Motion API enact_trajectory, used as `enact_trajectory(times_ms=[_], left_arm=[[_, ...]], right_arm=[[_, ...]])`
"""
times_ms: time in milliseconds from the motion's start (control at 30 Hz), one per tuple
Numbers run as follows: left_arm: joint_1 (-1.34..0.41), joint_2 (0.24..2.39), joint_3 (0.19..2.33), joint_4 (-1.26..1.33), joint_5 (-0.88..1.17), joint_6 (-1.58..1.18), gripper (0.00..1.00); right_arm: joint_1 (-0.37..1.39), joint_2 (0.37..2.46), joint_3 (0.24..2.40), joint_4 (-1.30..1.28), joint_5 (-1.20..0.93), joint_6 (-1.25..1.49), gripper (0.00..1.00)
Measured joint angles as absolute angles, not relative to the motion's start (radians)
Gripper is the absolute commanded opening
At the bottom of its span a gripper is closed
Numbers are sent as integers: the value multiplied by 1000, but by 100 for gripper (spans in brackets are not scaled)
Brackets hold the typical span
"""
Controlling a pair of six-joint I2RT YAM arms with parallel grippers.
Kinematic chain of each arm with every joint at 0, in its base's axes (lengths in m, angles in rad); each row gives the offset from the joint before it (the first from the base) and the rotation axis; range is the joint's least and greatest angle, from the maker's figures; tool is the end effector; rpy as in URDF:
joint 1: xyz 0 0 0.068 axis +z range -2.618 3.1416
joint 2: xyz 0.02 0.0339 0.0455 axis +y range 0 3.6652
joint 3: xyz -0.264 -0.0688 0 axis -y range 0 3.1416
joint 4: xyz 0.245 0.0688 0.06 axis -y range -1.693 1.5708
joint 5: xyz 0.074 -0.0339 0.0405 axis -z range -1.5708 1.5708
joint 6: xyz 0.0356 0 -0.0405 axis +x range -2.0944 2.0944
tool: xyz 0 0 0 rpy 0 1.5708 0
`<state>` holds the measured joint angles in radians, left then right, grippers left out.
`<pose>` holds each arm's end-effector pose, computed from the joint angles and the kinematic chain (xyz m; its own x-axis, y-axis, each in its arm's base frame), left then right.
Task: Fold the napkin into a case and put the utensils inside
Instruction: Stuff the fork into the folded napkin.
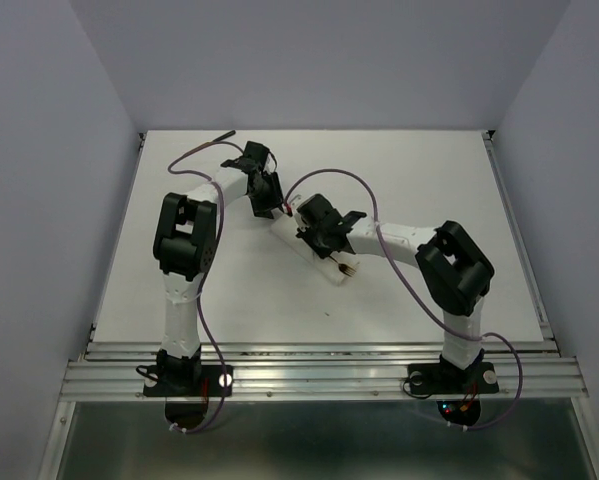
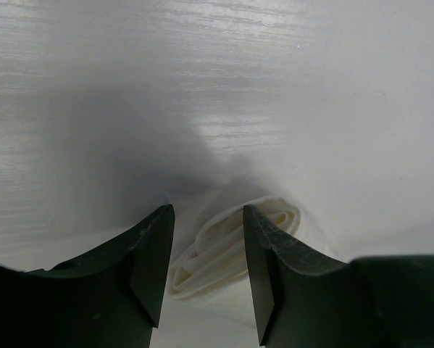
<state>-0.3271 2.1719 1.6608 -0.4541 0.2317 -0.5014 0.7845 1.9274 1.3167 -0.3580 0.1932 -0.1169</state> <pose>0.4464 -0.1601 0.1744 -0.8925 -0.1912 -0.4084 0.0085 0.8984 -0.4392 0.2943 0.2841 0.1798 -0.5074 -0.6682 -0.5440 -0.6802 0.6982 -0.2232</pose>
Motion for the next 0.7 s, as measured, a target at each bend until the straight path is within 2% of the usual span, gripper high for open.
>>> enact_trajectory(times_ms=[400, 433, 500, 567, 700], left_arm=[[-327, 2178, 1669, -452, 240, -498, 54], [-327, 2178, 1669, -452, 241, -497, 54], [-327, 2178, 1669, -452, 243, -497, 54], [-327, 2178, 1669, -452, 244, -496, 54], [-327, 2178, 1669, -452, 244, -494, 54]], right_arm=[[762, 1977, 1382, -337, 196, -185, 1], [760, 1982, 1385, -336, 197, -188, 2], [760, 1995, 1396, -331, 204, -189, 15], [760, 2005, 1404, -328, 214, -189, 23], [760, 2006, 1406, -327, 233, -188, 29]])
